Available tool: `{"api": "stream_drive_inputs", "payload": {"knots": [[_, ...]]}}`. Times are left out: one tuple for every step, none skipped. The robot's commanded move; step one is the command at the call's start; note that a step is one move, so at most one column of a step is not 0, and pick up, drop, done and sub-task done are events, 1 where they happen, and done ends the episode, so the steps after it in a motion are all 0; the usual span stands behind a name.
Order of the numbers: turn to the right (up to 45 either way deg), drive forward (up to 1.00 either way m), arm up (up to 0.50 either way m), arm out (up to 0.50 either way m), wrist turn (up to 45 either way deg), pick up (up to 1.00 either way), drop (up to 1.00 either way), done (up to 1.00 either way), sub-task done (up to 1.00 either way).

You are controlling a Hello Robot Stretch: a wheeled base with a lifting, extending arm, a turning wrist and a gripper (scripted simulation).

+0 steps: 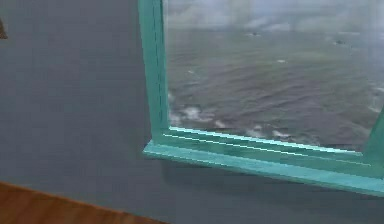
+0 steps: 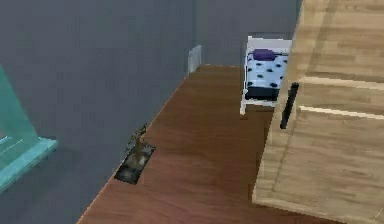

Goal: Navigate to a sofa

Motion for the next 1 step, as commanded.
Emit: {"api": "stream_drive_inputs", "payload": {"knots": [[-45.0,0.0,0.0,0.0,0.0,0.0,0.0,0.0,0.0]]}}
